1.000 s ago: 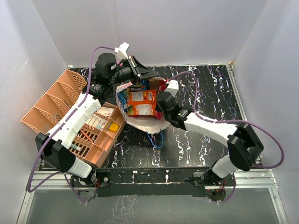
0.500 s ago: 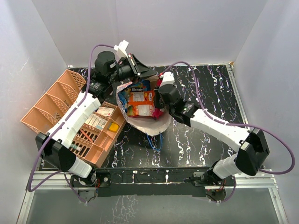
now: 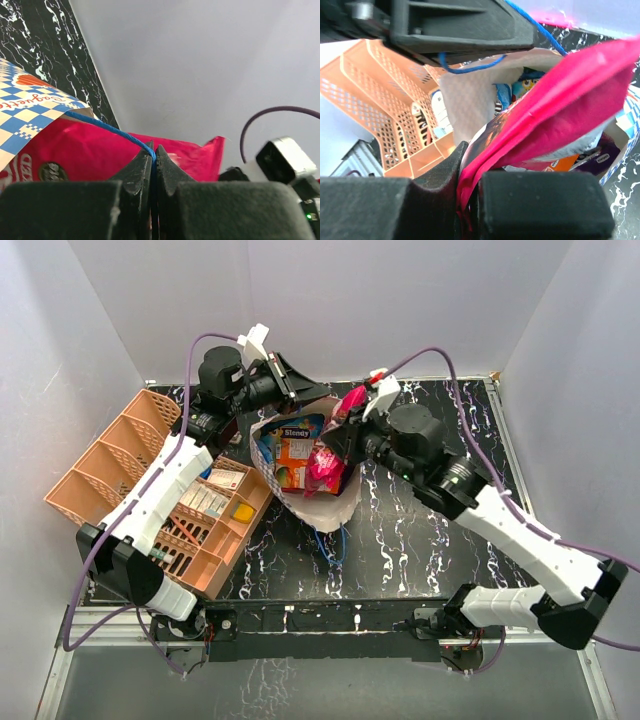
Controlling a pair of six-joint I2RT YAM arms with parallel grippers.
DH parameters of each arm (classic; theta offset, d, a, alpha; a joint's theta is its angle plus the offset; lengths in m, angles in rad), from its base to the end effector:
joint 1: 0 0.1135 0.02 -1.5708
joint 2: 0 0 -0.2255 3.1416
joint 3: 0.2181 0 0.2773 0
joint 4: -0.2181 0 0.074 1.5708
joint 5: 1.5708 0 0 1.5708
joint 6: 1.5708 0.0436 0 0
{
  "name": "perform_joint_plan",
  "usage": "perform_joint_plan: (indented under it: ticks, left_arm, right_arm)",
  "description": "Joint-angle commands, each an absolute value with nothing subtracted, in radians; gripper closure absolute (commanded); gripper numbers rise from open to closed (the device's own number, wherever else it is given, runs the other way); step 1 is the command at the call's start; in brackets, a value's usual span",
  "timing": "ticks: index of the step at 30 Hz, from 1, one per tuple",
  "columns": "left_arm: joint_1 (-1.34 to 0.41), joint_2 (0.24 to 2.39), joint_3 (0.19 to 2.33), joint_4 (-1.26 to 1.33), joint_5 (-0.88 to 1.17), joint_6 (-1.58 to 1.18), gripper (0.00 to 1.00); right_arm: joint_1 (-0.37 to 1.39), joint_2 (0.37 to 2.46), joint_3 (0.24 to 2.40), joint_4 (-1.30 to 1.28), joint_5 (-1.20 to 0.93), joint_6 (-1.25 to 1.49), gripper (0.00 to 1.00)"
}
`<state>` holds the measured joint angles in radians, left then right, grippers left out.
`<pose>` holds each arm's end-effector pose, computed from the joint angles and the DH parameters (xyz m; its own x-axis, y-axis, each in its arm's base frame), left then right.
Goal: Take the snacks out of the paper bag
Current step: Pick up the snack from the paper bag, then place the snack at the center of the board.
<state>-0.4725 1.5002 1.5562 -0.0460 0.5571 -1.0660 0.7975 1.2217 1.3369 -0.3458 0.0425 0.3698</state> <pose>0.3297 -0.1944 0.4146 -0.7459 -0.4531 -0.4882 0.4223 0.2452 -0.8727 0.2244 0.2272 0.3893 -0.3968 0.1104 -0.9112 -0.5820 0.7374 0.3428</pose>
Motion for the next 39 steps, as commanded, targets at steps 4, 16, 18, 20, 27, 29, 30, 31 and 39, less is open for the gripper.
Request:
perform_joint_plan:
  ticks: [4,16,18,20,27,29,30,31,39]
  left_arm:
    - [-0.443,1.478,1.583,-0.026,0.585,-1.055,1.00]
    - [-0.419,1.496,1.577,-0.023,0.606,-1.063,1.00]
    - [-0.417,1.496,1.573,-0.022,0.607,-1.063,1.00]
    - [-0.416,1.496,1.569,-0.020,0.607,-1.063,1.00]
    - [-0.412,1.511,1.576,-0.017,0.620,-1.073,1.00]
    - [-0.411,1.516,1.581,-0.017,0.620,-1.076,1.00]
    - [-0.411,1.519,1.585,-0.016,0.620,-1.078,1.00]
    - [-0.411,1.520,1.588,-0.015,0.621,-1.081,1.00]
    - [-0.411,1.526,1.601,-0.035,0.625,-1.089,1.00]
  right_arm:
    - [0.802,1.077,1.396,-0.332,0.079,0.362,0.93]
    - [0.802,0.876,1.414,-0.314,0.587,0.121,0.93]
    - [0.802,0.827,1.332,-0.263,0.762,0.116,0.93]
    - [0.802,0.778,1.251,-0.218,0.838,0.117,0.93]
    - [0.802,0.698,0.994,-0.112,1.044,0.196,0.93]
    - [0.802,0.725,0.918,-0.098,1.108,0.241,0.93]
    - [0.802,0.745,0.884,-0.089,1.147,0.273,0.93]
    - [0.795,0.771,0.854,-0.086,1.185,0.325,0.93]
    - [0.402,1.020,0.863,0.028,0.765,0.537,0.93]
